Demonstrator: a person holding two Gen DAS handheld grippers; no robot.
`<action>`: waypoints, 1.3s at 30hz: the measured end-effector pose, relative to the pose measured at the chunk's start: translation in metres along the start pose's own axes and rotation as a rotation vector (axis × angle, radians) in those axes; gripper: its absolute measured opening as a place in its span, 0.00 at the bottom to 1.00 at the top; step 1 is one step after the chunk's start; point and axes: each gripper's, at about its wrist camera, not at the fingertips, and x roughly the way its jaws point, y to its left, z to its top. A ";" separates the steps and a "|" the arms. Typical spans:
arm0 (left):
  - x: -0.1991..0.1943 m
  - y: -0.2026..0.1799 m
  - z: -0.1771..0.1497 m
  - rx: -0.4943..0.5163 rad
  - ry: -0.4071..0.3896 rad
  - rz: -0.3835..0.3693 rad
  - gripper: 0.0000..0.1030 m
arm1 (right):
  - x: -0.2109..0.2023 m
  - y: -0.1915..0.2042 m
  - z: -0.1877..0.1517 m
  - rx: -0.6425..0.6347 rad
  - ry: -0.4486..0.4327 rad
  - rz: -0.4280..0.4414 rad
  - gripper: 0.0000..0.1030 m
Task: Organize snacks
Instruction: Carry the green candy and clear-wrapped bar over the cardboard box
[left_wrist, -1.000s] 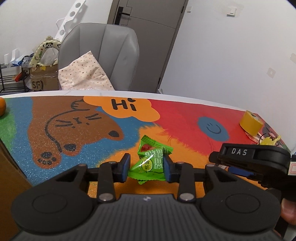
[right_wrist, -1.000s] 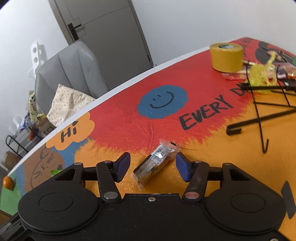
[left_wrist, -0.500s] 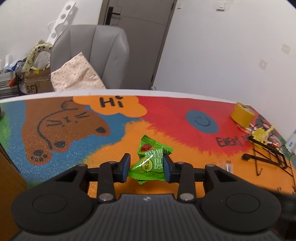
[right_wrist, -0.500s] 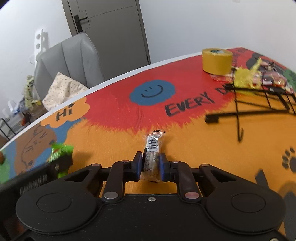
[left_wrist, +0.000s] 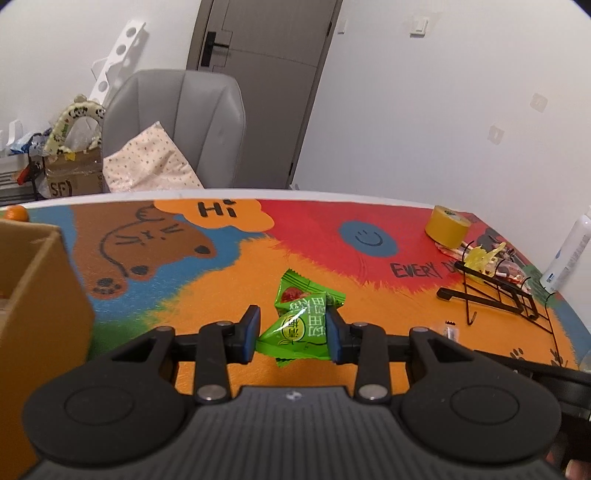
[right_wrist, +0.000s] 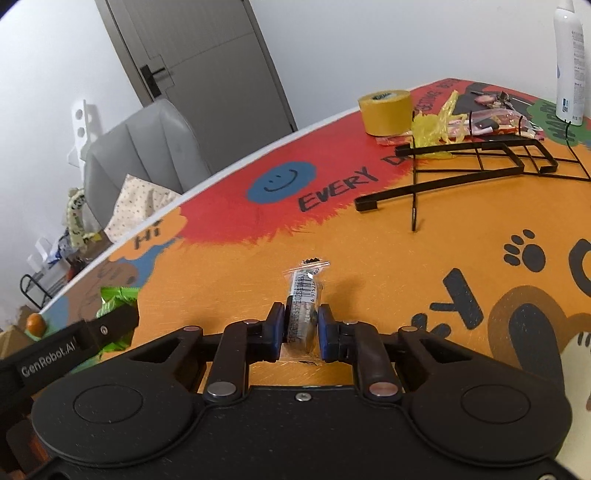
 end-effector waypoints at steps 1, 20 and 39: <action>-0.006 0.001 0.000 0.001 -0.008 0.000 0.35 | -0.004 0.001 -0.001 0.001 -0.004 0.006 0.17; -0.115 0.056 0.006 -0.047 -0.157 0.030 0.35 | -0.059 0.072 -0.023 -0.071 -0.080 0.130 0.17; -0.168 0.151 0.015 -0.157 -0.219 0.138 0.35 | -0.070 0.164 -0.035 -0.194 -0.078 0.246 0.17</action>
